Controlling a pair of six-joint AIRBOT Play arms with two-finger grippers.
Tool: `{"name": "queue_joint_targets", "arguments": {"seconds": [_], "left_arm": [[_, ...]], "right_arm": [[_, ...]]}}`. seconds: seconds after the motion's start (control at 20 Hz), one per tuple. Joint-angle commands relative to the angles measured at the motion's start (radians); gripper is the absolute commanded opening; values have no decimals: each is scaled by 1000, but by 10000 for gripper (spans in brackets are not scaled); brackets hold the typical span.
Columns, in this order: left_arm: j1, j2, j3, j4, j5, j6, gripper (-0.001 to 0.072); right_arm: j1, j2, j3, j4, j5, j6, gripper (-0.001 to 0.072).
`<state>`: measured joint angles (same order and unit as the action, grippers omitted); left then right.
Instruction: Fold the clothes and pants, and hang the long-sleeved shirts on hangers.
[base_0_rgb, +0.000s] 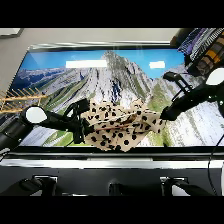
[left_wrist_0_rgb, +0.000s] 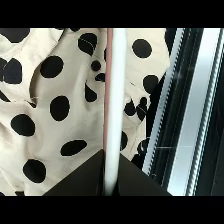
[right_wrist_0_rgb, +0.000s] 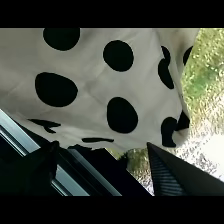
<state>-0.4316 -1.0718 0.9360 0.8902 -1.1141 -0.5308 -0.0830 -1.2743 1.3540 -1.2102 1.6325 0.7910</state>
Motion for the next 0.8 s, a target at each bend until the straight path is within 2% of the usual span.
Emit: {"name": "queue_joint_targets", "arguments": {"seconds": [0.0,0.2,0.35,0.45,0.55,0.65,0.7,0.75], "left_arm": [[0,0,1,0,0,0,25],[0,0,1,0,0,0,25],[0,0,1,0,0,0,25],[0,0,1,0,-1,-1,25],[0,0,1,0,-4,-1,25],[0,0,1,0,-5,-4,25],[0,0,1,0,-4,-4,26],[0,0,1,0,-4,-5,26]], "right_arm": [[-1,-28,-45,30,-56,-89,643],[-1,-28,-121,34,-185,-149,643],[-1,-29,-134,50,-229,-198,639],[-1,-40,-134,59,-212,-202,576],[-1,-46,-134,86,-178,-226,390],[-1,-45,-134,100,-152,-243,90],[-1,-43,-134,106,-138,-236,35],[-1,-40,-134,116,-138,-225,35]]}}
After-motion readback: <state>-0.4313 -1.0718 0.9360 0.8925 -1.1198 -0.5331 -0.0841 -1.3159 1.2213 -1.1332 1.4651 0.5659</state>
